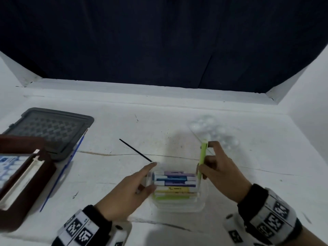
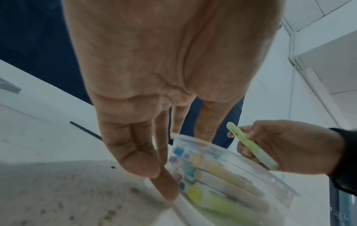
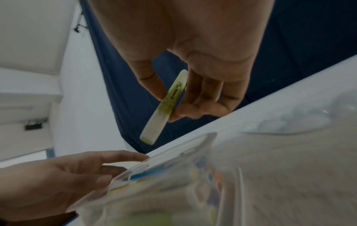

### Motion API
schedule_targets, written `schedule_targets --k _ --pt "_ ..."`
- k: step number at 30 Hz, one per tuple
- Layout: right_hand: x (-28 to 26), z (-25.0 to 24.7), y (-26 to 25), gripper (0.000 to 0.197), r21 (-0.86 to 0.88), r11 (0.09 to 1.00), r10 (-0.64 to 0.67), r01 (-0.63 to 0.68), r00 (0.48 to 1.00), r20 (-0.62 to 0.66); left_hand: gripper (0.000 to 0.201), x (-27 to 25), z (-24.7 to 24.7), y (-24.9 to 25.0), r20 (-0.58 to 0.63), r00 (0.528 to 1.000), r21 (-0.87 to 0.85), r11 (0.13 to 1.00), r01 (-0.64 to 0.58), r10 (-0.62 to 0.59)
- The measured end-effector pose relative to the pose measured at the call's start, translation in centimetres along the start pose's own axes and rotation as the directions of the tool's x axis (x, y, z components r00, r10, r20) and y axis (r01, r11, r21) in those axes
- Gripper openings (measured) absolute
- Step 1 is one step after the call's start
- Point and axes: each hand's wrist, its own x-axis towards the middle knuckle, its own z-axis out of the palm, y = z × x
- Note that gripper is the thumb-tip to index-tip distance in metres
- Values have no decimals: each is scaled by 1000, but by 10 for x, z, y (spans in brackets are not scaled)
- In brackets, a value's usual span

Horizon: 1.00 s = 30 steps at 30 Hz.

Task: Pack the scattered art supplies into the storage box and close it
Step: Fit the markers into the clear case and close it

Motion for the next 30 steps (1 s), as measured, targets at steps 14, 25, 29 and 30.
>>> schedule_targets --k 14,25,29,30 --pt "-29 54 0 14 426 884 238 -194 970 -52 55 -12 -30 -27 53 999 -52 999 15 -12" --pt "-15 94 -16 17 166 984 85 -70 993 -85 47 -37 -52 -53 -81 995 -137 990 44 -56" --pt "-13 96 -20 18 98 995 11 0 993 -117 48 -42 -54 -60 -104 992 -184 981 57 -77" --pt "-15 96 -21 19 87 996 -15 27 991 -133 48 -42 -54 -60 -107 991 -191 980 56 -77"
